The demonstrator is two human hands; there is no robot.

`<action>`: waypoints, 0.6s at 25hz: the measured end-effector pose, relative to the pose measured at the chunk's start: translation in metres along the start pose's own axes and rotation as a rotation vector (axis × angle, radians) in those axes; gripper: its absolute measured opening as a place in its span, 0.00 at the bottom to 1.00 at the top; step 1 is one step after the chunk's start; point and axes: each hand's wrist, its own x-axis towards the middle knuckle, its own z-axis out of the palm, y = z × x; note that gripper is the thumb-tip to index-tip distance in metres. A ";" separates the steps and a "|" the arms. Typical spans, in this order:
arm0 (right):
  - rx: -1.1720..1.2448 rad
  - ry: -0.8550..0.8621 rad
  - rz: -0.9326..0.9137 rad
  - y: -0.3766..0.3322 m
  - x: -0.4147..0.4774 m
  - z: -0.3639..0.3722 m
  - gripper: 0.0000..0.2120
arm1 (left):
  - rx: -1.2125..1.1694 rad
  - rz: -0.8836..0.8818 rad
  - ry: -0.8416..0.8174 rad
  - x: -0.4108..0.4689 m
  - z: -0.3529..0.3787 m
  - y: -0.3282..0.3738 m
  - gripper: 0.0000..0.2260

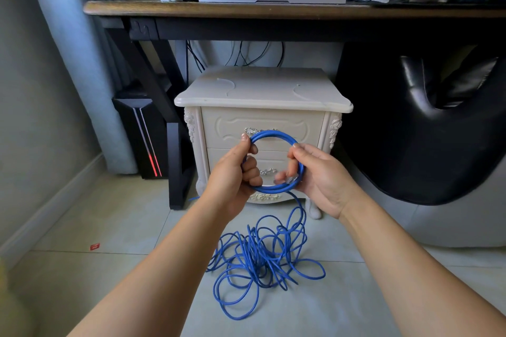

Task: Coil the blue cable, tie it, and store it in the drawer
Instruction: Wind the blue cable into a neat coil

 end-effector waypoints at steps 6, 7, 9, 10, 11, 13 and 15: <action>-0.222 -0.020 0.036 -0.006 -0.005 0.000 0.12 | 0.093 -0.183 -0.143 -0.003 -0.007 0.011 0.12; -0.355 -0.054 0.046 -0.006 -0.006 0.000 0.12 | 0.216 -0.200 -0.152 -0.003 -0.008 0.012 0.13; -0.627 -0.144 0.098 -0.004 -0.008 0.004 0.11 | 0.543 -0.183 -0.191 -0.003 -0.010 0.011 0.17; -0.736 -0.172 0.119 -0.002 -0.008 0.005 0.09 | 0.695 -0.149 -0.221 -0.003 -0.009 0.009 0.18; -0.805 -0.172 0.120 -0.001 -0.008 0.007 0.07 | 0.797 -0.108 -0.240 -0.004 -0.008 0.007 0.18; -0.742 -0.129 0.089 -0.001 -0.008 0.008 0.03 | 0.816 -0.029 -0.233 -0.005 -0.004 0.005 0.18; -0.442 -0.091 0.073 -0.005 -0.007 0.003 0.10 | 0.673 0.027 -0.191 -0.003 0.001 0.005 0.18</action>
